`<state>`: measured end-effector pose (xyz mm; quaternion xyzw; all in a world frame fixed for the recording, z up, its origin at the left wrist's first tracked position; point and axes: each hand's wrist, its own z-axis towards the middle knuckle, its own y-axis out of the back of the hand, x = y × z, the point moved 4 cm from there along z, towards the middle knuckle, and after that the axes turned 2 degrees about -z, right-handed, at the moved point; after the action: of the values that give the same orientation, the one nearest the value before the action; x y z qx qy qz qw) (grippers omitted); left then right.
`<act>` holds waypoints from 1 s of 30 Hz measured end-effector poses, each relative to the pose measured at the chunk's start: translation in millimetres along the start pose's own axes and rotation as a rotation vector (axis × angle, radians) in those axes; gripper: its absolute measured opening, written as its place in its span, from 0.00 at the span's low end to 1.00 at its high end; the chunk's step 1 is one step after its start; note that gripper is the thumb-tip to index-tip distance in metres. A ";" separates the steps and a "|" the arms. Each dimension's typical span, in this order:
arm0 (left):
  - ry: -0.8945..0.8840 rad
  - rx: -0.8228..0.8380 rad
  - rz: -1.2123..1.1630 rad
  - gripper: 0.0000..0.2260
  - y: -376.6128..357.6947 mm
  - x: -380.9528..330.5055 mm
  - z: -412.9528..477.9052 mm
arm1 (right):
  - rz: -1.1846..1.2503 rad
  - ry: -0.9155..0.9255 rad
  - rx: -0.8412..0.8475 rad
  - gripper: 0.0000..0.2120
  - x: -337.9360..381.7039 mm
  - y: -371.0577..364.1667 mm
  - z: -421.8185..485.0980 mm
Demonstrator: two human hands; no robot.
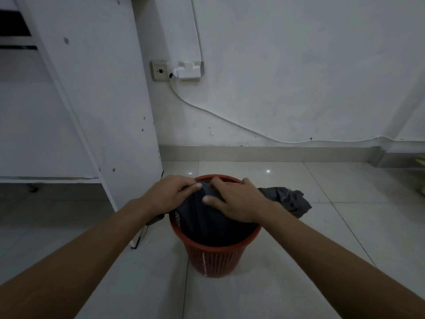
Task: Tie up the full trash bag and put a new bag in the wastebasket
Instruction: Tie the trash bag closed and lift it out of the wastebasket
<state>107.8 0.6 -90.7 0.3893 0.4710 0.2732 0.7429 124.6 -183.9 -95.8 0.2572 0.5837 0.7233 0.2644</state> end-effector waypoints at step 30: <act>-0.196 0.057 0.362 0.10 -41.4 -36.6 6.1 | 0.369 -0.175 0.102 0.29 -43.1 -7.7 2.1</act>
<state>100.1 -52.3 -105.9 0.5132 0.3265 0.3496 0.7126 158.1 -210.5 -105.8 0.4347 0.5375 0.7039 0.1634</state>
